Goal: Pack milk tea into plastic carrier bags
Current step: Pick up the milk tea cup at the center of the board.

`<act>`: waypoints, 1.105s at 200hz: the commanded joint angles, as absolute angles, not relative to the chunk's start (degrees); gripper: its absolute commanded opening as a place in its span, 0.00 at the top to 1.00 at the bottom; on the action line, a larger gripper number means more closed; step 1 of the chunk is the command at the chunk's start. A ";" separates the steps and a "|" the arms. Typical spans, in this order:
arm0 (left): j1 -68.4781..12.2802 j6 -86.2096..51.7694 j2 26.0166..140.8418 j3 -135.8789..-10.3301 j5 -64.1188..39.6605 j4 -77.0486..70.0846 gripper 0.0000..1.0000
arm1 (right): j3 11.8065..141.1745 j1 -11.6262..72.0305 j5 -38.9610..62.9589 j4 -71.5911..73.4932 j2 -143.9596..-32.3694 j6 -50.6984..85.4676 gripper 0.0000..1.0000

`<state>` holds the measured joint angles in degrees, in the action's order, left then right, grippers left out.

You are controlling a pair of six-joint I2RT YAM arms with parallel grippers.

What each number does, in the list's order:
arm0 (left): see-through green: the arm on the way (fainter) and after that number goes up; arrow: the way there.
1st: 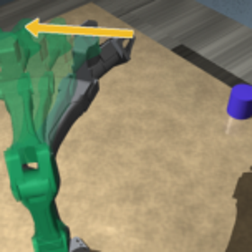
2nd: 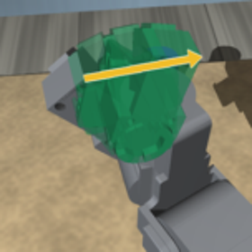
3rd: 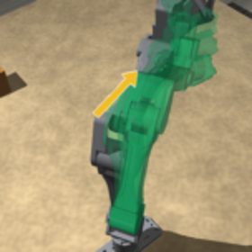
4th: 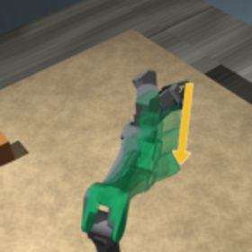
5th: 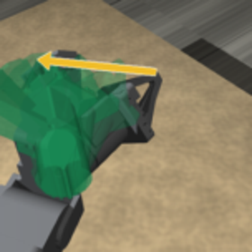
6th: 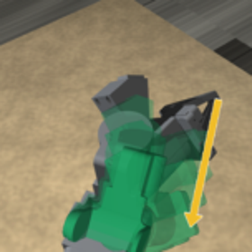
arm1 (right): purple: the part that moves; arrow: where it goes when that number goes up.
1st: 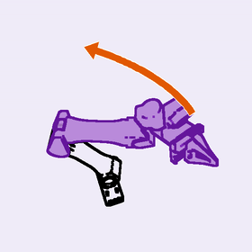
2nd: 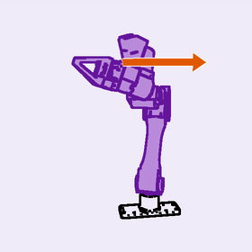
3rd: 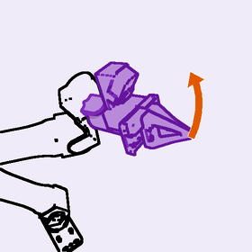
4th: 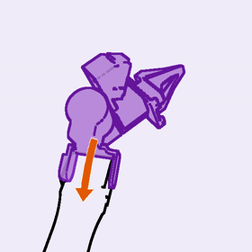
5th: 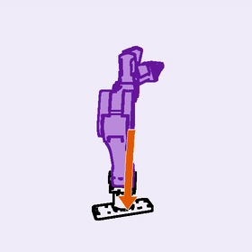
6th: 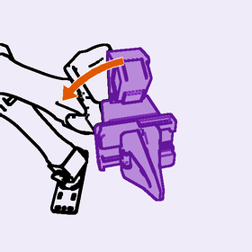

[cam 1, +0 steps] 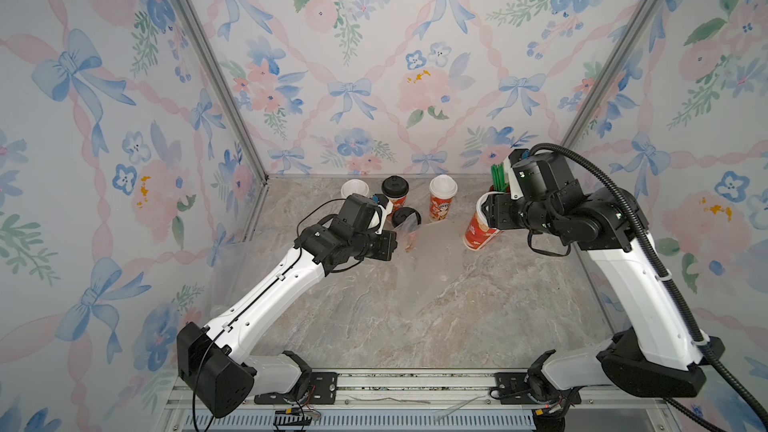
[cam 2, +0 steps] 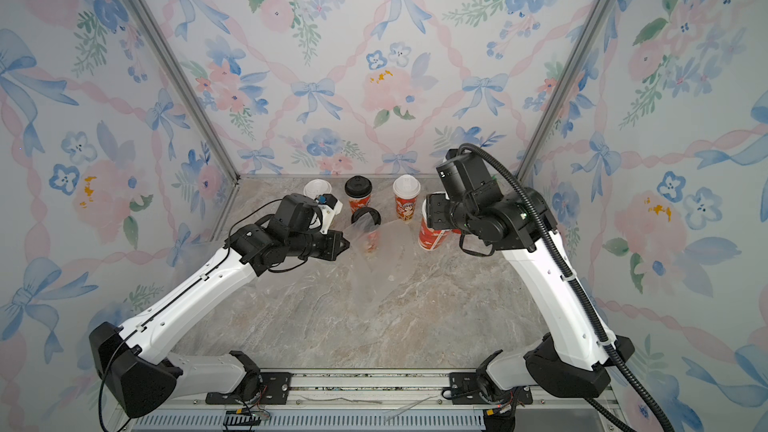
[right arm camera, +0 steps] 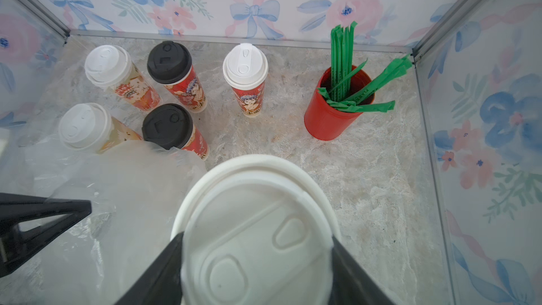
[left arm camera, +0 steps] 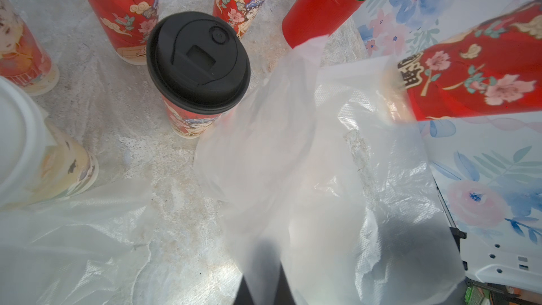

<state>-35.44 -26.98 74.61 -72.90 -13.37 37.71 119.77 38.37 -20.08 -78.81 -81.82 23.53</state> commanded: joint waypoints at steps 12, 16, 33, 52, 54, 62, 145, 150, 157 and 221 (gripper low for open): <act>-35.16 -25.88 74.09 -72.25 -13.88 36.66 1.00 | 129.35 42.52 -23.27 -86.10 -84.76 25.50 0.41; -35.20 -25.85 74.25 -72.33 -13.84 36.67 1.00 | 130.66 43.02 -23.49 -86.60 -85.17 25.66 0.41; -35.22 -25.79 74.40 -72.29 -13.59 36.65 1.00 | 134.34 45.16 -24.39 -87.46 -86.36 26.18 0.41; -35.14 -25.62 74.70 -72.07 -13.05 36.71 1.00 | 138.23 47.89 -24.61 -87.16 -87.67 26.39 0.42; -35.15 -25.59 74.75 -72.03 -13.06 36.71 1.00 | 138.71 48.16 -24.61 -87.11 -87.77 26.44 0.42; -35.20 -25.65 75.00 -71.98 -13.18 36.69 1.00 | 140.18 49.19 -24.78 -86.86 -88.51 26.46 0.43; -35.33 -25.84 75.32 -71.93 -13.01 36.72 1.00 | 141.77 55.09 -21.88 -79.10 -96.52 25.54 0.43; -35.36 -25.92 75.25 -71.90 -13.08 36.72 1.00 | 140.99 55.08 -21.80 -78.13 -96.71 25.51 0.43; -35.33 -25.90 75.32 -71.89 -13.07 36.69 1.00 | 139.27 55.09 -21.86 -76.58 -96.77 25.40 0.43; -35.33 -26.13 74.70 -71.89 -12.83 36.70 1.00 | 122.42 53.36 -21.83 -62.90 -96.05 26.25 0.45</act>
